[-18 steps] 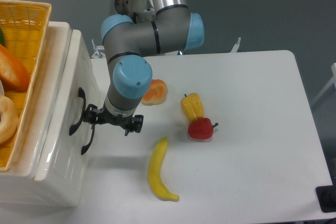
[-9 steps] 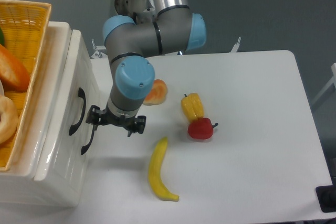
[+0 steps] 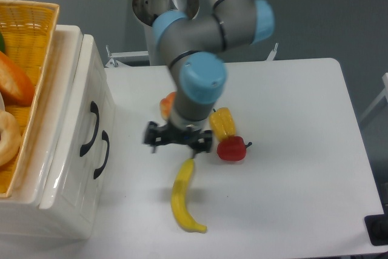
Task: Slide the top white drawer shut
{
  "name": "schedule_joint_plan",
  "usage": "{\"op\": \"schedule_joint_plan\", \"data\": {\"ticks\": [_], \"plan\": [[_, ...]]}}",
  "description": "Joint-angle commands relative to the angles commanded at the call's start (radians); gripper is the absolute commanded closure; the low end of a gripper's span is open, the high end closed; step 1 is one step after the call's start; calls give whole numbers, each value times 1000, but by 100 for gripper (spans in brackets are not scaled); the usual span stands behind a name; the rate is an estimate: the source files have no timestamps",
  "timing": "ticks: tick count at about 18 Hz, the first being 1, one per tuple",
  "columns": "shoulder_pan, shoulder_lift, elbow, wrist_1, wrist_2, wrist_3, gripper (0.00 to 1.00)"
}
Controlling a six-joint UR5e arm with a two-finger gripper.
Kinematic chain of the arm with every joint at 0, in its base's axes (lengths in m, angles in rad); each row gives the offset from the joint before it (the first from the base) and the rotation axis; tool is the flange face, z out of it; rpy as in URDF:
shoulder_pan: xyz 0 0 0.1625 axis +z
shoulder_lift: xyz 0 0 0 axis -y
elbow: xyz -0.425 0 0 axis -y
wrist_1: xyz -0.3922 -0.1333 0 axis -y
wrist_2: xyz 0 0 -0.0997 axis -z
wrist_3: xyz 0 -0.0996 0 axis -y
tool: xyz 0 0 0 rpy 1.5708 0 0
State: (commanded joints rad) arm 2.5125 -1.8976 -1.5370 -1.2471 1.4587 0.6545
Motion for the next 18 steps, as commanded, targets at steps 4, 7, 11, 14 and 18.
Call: {"op": "schedule_joint_plan", "data": {"ticks": [4, 7, 11, 14, 18], "plan": [[28, 26, 6, 3, 67, 112, 0], [51, 46, 8, -3, 117, 180, 0], [138, 139, -31, -70, 134, 357, 0], [215, 210, -77, -77, 126, 486, 0], [285, 267, -107, -124, 129, 625, 0]]}}
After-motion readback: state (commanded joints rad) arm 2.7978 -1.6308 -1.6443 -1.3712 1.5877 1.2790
